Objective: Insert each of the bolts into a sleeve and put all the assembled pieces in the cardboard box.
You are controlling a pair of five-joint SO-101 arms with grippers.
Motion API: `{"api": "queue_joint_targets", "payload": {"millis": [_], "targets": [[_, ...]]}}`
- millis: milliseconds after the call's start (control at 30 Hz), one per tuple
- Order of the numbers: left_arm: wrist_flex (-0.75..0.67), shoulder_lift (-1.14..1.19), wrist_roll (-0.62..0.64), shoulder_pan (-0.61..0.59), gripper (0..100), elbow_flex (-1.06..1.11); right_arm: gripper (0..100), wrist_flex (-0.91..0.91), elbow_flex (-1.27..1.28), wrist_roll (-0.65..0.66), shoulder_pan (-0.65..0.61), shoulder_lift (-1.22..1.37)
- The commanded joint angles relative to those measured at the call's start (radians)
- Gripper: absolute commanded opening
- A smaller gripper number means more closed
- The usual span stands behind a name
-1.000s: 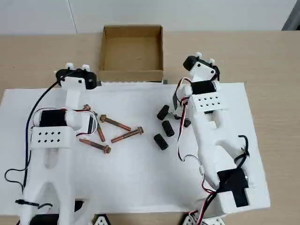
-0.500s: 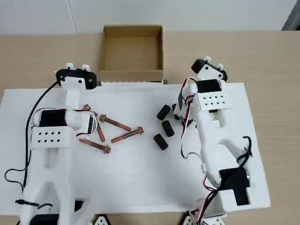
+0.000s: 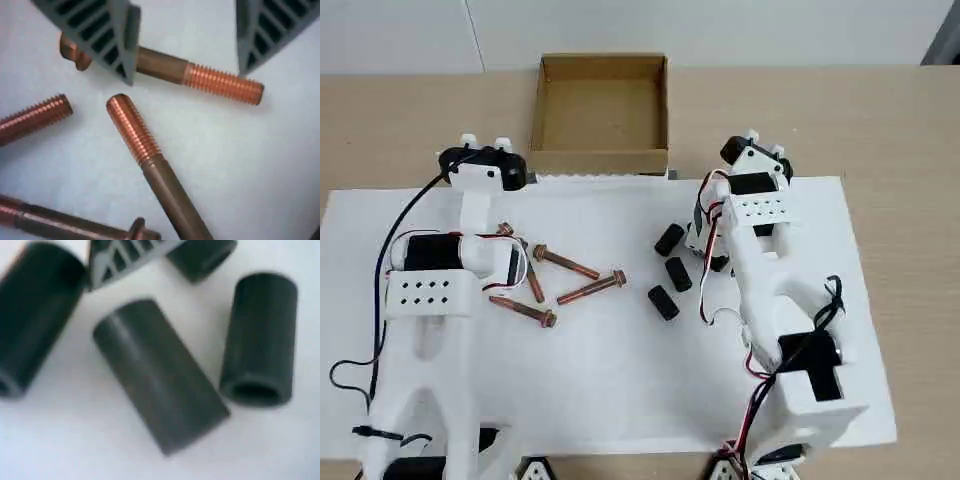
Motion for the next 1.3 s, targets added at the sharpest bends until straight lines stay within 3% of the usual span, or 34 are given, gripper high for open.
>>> {"api": "queue_joint_targets", "payload": {"millis": [0, 400, 600, 1000, 1267], "targets": [[-0.018, -0.002, -0.008, 0.000, 13, -0.013, 16.2, -0.036, -0.041, -0.005, 0.013, 0.001], [-0.054, -0.003, -0.008, 0.000, 13, 0.059, 15.1, -0.048, -0.041, -0.005, 0.045, 0.081], [-0.071, -0.003, -0.008, 0.000, 13, 0.061, 0.5, -0.048, -0.043, -0.003, 0.065, 0.096], [-0.063, -0.009, -0.005, 0.000, 13, 0.056, 0.4, 0.022, -0.095, 0.000, 0.048, -0.012], [0.043, -0.002, -0.003, -0.002, 13, -0.035, 0.3, 0.182, -0.184, 0.210, 0.007, -0.236]]}}
